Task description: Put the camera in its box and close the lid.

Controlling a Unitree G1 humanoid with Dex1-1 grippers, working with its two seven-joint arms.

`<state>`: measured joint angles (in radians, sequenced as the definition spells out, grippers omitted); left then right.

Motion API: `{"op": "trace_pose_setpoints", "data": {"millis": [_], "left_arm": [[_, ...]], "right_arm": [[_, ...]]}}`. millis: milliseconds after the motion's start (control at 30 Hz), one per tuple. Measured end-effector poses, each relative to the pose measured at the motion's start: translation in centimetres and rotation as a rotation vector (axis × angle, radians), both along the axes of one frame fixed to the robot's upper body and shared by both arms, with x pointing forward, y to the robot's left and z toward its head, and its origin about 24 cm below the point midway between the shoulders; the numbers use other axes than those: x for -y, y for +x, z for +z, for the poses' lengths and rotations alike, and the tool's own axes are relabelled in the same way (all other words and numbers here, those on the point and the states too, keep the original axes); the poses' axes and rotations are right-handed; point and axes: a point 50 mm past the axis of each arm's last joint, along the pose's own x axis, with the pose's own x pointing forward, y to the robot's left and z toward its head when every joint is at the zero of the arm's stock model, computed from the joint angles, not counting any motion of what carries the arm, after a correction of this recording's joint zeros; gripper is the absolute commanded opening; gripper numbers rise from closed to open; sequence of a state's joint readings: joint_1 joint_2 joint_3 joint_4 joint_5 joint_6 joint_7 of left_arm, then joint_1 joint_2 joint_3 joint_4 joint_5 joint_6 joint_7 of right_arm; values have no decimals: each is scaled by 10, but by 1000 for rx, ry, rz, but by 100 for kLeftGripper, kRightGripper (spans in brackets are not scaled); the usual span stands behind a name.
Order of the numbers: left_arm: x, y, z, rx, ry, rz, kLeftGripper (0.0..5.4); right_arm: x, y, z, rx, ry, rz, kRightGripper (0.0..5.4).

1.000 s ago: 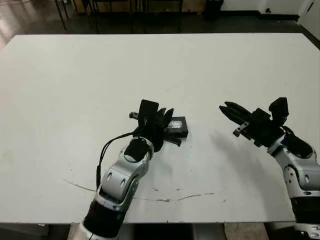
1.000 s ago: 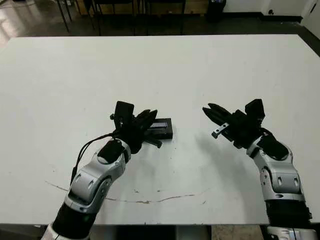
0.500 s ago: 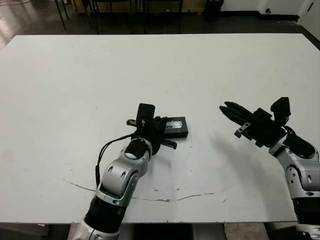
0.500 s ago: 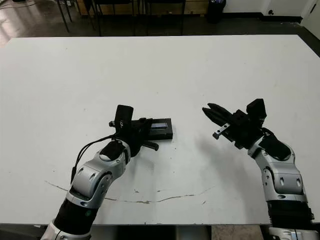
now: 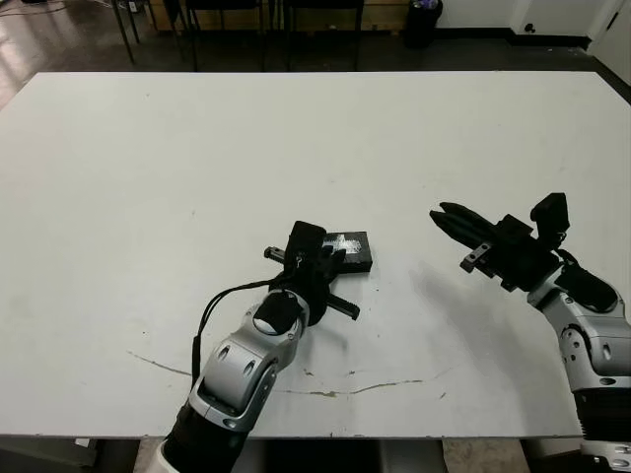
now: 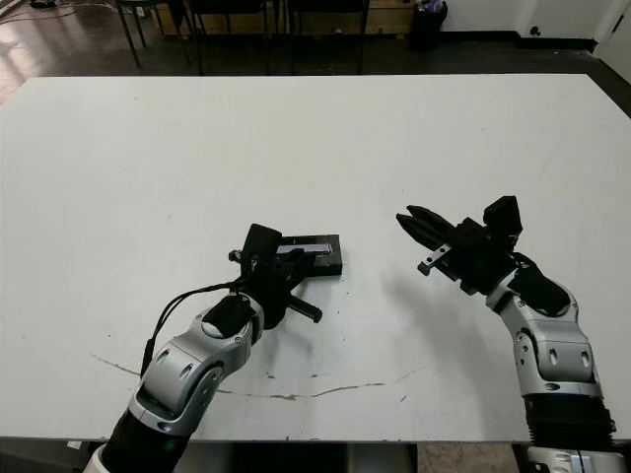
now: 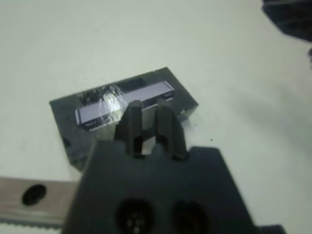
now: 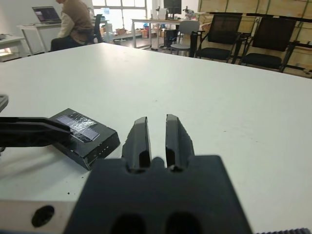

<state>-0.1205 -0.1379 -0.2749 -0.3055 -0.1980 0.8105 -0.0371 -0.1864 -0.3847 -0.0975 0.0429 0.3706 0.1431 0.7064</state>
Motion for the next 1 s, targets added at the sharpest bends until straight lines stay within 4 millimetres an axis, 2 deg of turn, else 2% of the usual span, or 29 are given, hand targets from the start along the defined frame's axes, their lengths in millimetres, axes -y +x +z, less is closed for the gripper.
{"op": "trace_pose_setpoints", "data": {"millis": [100,267,467,633,833,1000], "left_arm": [[-22,-3,9,16,-92,76,1],[-63,2,49,297,-177,187,1],[-112,21,63,394,-208,317,1],[-129,33,53,450,-140,412,1],[-146,41,40,729,213,514,1],[-150,43,16,734,222,574,1]], "right_arm": [[-3,-4,1,41,9,-33,0],[-6,-5,5,112,33,-66,0],[-14,-1,2,124,80,-152,0],[-23,6,2,137,86,-235,0],[-27,13,-6,140,83,-282,0],[-34,16,-7,162,54,-310,0]]}}
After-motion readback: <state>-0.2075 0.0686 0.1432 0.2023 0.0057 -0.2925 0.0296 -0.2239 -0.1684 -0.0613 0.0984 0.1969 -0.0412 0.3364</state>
